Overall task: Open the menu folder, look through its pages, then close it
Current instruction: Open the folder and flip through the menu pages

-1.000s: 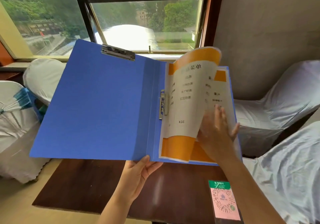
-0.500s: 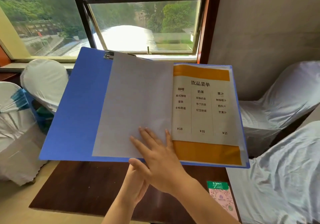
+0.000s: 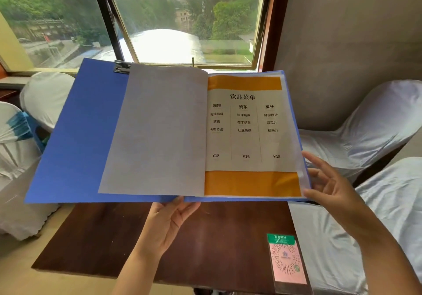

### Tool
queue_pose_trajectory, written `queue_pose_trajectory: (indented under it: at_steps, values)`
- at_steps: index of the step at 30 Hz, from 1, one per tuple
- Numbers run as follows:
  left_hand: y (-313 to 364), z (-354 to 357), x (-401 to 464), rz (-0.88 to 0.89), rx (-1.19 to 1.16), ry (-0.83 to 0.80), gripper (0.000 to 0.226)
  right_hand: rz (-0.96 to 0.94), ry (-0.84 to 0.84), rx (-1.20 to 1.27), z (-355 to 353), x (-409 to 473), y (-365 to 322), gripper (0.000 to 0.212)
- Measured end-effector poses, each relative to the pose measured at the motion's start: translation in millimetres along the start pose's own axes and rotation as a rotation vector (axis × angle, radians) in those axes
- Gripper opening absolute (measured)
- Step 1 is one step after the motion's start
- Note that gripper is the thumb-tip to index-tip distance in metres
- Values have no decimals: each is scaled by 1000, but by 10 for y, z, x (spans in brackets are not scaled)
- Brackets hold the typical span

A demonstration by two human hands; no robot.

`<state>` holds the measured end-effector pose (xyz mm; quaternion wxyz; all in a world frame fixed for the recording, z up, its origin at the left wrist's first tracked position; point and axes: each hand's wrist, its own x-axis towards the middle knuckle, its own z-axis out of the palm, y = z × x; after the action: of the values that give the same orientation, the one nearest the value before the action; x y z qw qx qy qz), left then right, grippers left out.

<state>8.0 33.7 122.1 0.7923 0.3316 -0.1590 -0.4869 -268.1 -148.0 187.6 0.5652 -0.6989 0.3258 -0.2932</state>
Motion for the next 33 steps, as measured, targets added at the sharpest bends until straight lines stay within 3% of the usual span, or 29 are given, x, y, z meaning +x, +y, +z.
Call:
queue_pose_trajectory:
  at_steps: [5,9,13,21,24,27,29,31,33]
  values:
    - [5,-38,-10,-17,35,15,34,-31,-33,34,-88,-44,-3,60]
    - [-11,-37,-20,-8,18,-3,38,-56,81,-32,-42,-19,-17,46]
    - [-29,-26,-41,-5,45,-28,36,-132,244,-168,67,40,19,14]
    - [-55,-14,-54,32,66,-29,40,-344,427,-535,207,-9,-182,10]
    - [-93,6,-56,31,80,-60,36,-288,391,-274,247,-25,-261,30]
    - [-130,38,-48,27,104,-68,40,-104,260,467,324,40,-344,26]
    - [-170,51,-44,19,113,-77,42,-39,199,695,389,111,-393,28]
    - [-215,58,-43,7,113,-88,42,8,211,626,507,143,-415,25]
    - [-256,58,-41,-8,109,-108,44,73,299,296,648,179,-372,19]
